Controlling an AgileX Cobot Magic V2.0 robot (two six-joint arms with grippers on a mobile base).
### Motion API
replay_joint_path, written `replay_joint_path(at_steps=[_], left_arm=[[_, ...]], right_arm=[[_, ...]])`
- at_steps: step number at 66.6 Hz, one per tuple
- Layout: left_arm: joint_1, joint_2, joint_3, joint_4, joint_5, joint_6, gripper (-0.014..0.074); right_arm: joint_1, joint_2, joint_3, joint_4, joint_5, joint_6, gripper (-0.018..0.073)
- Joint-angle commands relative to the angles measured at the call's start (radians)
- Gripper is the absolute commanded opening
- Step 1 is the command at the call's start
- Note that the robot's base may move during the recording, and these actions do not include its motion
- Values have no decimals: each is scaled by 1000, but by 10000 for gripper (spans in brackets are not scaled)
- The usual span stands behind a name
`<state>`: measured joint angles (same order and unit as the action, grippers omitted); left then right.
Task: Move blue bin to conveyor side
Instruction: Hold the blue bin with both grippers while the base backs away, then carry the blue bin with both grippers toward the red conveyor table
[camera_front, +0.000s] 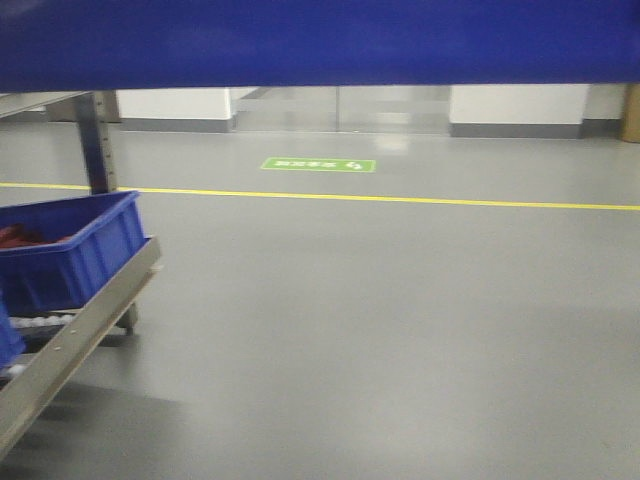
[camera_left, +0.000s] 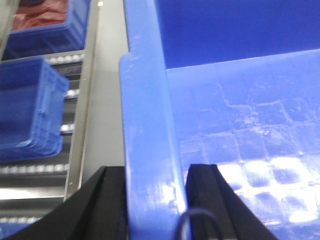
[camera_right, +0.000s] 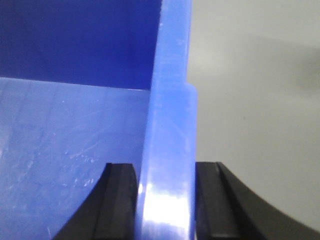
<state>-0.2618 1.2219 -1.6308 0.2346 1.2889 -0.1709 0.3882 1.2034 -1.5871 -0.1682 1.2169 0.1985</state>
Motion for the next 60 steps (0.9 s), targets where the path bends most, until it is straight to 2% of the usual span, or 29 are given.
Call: replay_joint_path(at_steps=[1,60], left_arm=[[-13,-14,-19,-19,-86,6,-17],[-13,-14,-19,-19,-86,6,-17]], right_arm=[[3,-16,-17,-2,-103,-25,-79],[3,-16,-17,-2,-103,-25,-79]])
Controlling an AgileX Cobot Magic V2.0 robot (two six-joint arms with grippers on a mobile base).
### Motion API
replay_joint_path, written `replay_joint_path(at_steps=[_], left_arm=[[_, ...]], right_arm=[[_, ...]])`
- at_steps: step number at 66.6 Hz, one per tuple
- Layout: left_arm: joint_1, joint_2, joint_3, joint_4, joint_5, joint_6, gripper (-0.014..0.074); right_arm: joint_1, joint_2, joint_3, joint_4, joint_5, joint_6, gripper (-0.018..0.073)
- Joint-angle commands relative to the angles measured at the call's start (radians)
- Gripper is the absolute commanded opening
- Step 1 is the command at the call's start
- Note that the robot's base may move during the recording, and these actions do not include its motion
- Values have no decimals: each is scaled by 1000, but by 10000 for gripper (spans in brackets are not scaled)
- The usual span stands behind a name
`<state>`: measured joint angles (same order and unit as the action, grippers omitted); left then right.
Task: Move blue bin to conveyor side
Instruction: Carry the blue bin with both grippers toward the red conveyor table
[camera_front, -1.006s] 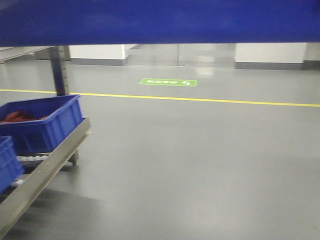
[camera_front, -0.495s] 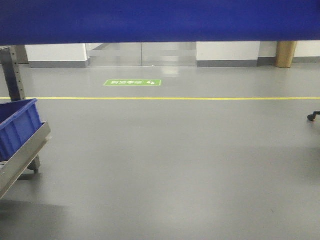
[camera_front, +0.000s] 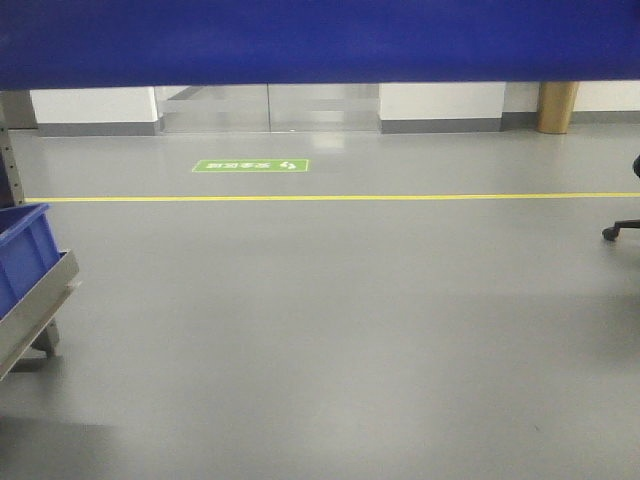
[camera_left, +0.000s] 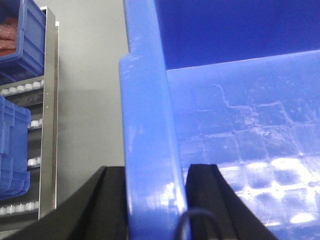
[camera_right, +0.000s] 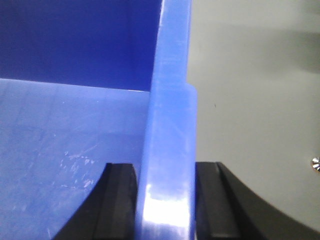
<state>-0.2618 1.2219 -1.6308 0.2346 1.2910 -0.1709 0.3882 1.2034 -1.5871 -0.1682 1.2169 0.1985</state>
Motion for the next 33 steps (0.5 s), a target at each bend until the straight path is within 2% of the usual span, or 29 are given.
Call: replay_joint_path(at_steps=[1,33], left_arm=[[-13,-14,-19,-19,-88,6,-17],[-13,-14,-19,-19,-88,6,-17]], right_arm=[[3,-16,-17,-2,-103,-25,-79],[3,-16,-17,-2,-103,-25,-79]])
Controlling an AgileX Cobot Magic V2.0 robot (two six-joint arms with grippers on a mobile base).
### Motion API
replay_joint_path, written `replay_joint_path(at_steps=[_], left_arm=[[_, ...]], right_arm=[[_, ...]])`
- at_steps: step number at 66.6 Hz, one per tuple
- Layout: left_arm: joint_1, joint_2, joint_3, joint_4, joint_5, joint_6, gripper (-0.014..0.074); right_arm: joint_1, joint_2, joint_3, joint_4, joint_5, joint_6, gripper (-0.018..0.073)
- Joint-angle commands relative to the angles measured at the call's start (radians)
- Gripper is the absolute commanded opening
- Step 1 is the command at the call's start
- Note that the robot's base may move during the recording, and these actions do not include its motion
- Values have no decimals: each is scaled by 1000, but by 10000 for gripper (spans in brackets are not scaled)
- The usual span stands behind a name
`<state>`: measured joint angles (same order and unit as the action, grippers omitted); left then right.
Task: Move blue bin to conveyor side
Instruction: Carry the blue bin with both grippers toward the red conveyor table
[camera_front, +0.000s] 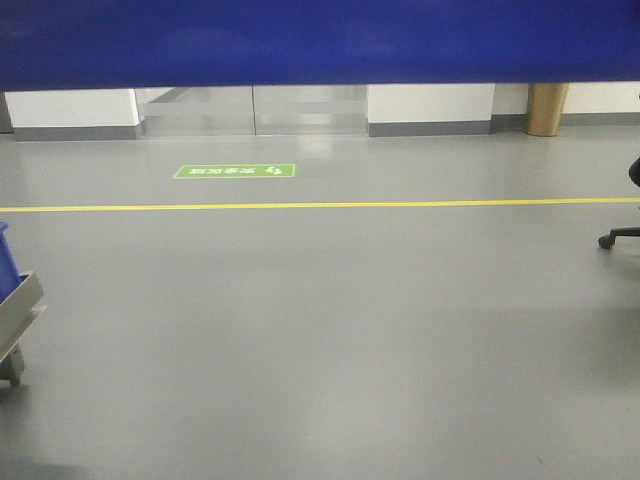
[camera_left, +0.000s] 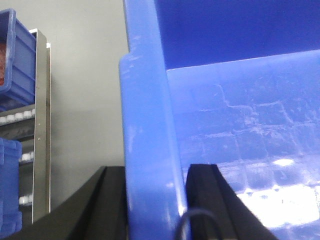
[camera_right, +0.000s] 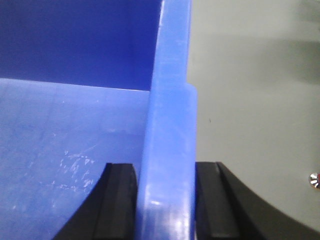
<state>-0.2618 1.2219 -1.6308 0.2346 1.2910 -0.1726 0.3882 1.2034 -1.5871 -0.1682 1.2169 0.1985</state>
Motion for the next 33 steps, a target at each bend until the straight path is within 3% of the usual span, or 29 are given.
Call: replay_joint_path(at_steps=[1,33], left_arm=[[-13,-14,-19,-19,-88,7,-17],[-13,-14,-19,-19,-88,7,-17]], right_arm=[[3,-16,-17,-2,-103,-25,-79],[3,-16,-17,-2,-103,-25,-79]])
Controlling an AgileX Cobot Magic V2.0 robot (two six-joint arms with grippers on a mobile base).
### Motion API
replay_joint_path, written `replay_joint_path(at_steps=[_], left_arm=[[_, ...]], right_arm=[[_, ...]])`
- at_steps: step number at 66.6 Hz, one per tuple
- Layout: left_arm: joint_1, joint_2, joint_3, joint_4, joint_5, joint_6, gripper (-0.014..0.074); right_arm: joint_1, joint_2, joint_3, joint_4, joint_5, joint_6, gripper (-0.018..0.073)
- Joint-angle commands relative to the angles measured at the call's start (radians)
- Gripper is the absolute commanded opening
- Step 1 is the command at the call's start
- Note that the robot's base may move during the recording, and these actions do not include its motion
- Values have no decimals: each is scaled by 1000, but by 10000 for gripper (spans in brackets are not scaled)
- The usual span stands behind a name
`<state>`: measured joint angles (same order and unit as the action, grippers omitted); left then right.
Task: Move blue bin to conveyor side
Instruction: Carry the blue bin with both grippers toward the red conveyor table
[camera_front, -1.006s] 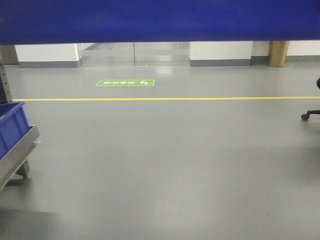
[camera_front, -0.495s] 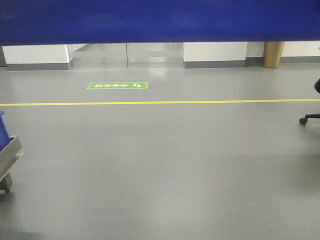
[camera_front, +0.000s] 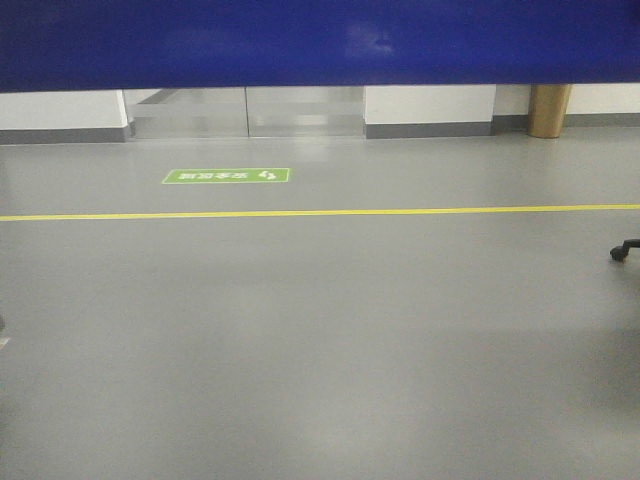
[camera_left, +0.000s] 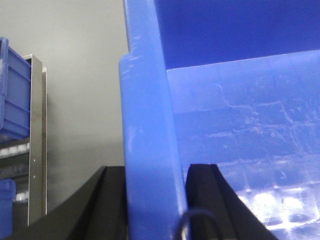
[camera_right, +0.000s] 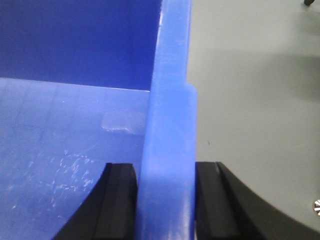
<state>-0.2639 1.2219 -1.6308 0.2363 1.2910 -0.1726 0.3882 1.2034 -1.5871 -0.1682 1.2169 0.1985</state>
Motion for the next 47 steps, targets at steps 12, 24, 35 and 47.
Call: replay_joint_path(at_steps=[12,24,35,47], left_arm=[[-11,-14,-19,-20,-88,7,-17],[-11,-14,-19,-20,-88,7,-17],[-11,-14,-19,-20,-88,7,-17],[-11,-14,-19,-20,-90,7,-17]], right_arm=[[3,-16,-17,-2,-103,-25,-79],[3,-16,-17,-2,-103,-25,-79],[3,-17,-17,-2,-113,-25,-79],[3,-17,-17,-2,-152,-25,-79]])
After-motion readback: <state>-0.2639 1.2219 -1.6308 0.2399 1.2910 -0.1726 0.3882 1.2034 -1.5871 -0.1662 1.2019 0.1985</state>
